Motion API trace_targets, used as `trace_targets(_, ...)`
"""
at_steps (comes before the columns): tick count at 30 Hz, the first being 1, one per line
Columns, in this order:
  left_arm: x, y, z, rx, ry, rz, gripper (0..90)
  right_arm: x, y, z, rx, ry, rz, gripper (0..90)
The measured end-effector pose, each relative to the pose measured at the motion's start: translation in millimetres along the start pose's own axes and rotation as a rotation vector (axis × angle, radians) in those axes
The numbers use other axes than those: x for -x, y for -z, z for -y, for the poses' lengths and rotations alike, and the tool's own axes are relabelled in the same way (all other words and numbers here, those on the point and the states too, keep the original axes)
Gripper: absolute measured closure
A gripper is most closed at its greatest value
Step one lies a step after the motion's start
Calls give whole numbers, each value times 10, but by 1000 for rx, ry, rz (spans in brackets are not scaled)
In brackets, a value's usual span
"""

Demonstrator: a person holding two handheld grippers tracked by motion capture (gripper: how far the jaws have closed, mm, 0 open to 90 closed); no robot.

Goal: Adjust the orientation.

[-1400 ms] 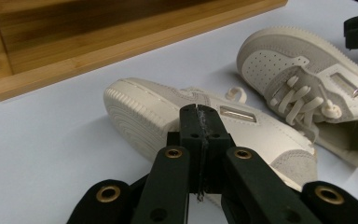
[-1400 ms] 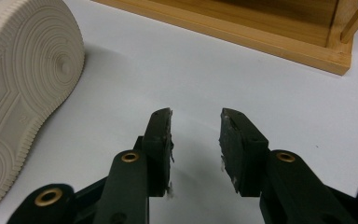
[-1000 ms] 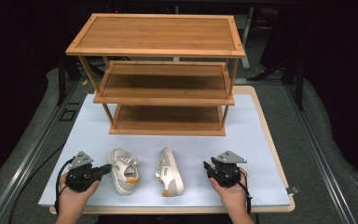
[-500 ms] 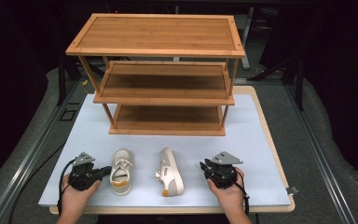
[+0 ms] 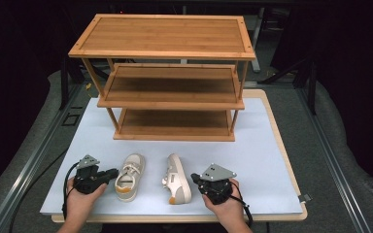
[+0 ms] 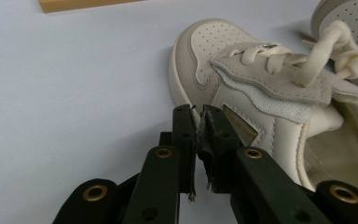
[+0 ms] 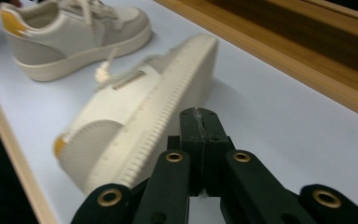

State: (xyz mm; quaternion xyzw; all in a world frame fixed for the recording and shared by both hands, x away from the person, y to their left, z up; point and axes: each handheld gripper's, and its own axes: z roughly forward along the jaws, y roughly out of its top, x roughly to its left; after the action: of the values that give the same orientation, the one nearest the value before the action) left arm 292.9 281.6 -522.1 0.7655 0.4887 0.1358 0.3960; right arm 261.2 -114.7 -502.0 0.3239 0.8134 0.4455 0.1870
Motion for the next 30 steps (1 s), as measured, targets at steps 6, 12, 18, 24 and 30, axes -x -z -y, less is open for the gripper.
trace_targets(6, -13, 21, 25, 10, 11, 12, 775, -91, -27, -43, 20, -16, -46, 900)
trace_targets(12, -2, 7, 20, 6, 5, 16, 754, -110, -69, -36, 1, -10, -54, 900)
trace_targets(18, -10, 10, 26, 13, 16, 15, 722, -86, -53, -16, -8, -3, -38, 900)
trace_targets(24, -10, 26, 25, 17, 23, 26, 731, 8, -17, 32, -16, -38, -23, 900)
trace_targets(30, -10, 47, 29, 22, 26, 28, 729, 204, -4, 146, -85, -92, 32, 896)
